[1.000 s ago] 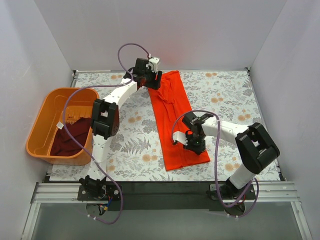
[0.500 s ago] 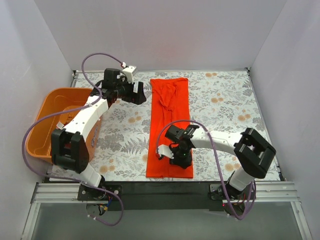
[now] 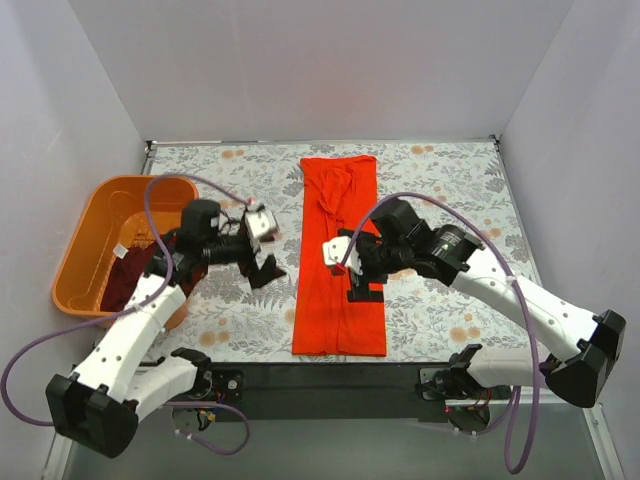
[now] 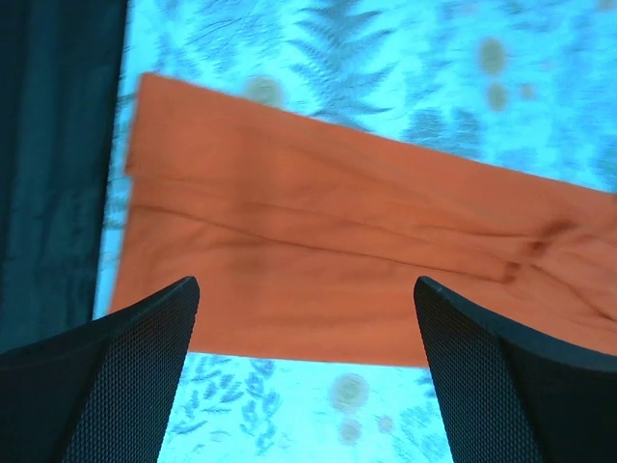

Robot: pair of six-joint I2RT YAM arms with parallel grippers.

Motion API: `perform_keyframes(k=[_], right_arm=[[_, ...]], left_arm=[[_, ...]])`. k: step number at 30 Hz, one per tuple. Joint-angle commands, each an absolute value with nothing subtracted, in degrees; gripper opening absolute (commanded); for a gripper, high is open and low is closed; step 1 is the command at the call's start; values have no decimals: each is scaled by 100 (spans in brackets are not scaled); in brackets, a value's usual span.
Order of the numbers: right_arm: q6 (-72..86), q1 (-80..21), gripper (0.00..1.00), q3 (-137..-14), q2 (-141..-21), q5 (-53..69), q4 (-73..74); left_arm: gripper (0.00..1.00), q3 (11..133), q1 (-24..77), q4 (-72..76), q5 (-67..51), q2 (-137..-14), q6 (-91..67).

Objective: Fold and stack the t-shirts
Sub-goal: Fold the tshirt

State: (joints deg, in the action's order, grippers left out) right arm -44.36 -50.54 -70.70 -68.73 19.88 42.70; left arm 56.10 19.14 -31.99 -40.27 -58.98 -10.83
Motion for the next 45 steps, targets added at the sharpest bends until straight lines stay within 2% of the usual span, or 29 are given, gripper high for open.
perform_keyframes(k=[1, 6, 10, 13, 15, 17, 21, 27, 29, 34, 39, 42, 45], right_arm=[[-4720, -5289, 98, -6184, -7111, 2954, 4781], [-4693, -5703, 98, -4242, -6304, 2251, 3362], [-4799, -6169, 97, -3472, -5696, 1943, 3015], [-4772, -6223, 87, -3270, -5652, 1995, 2971], [-4790, -6240, 73, -3156, -5634, 2057, 2901], [-4781, -6249, 63, -2963, -5669, 2039, 2769], [-4764, -6249, 55, -2778, -5836, 1969, 2690], [-4808, -6258, 54, -2646, -5915, 1837, 2575], [-4799, -6258, 50, -2628, -6038, 1828, 2566], [-4790, -6275, 39, -2532, -6135, 1784, 2496], [-4869, -6328, 35, -2365, -6108, 1609, 2391], [-4816, -6328, 31, -2364, -6187, 1600, 2391], [-4816, -6337, 30, -2355, -6179, 1600, 2391]], left_arm=[[90, 4339, 2415, -3842, -4852, -4979, 419], [88, 3130, 3163, -3552, -4625, -4176, 746], [82, 2558, 3805, -2690, -4069, -4245, 596], [76, 2365, 4139, -2444, -3921, -4542, 729], [64, 2294, 4315, -2251, -3859, -4728, 756], [61, 2241, 4464, -2014, -3815, -4921, 765], [58, 2031, 4824, -1609, -3525, -5010, 808], [53, 1819, 5238, -1178, -3209, -5351, 862], [49, 1811, 5256, -1055, -3156, -5536, 870], [46, 1758, 5291, -879, -3033, -5915, 1037], [44, 1679, 5300, -853, -3015, -6082, 1239], [50, 1635, 5300, -765, -3032, -5837, 1204], [50, 1696, 5317, -1010, -3304, -5406, 1309]])
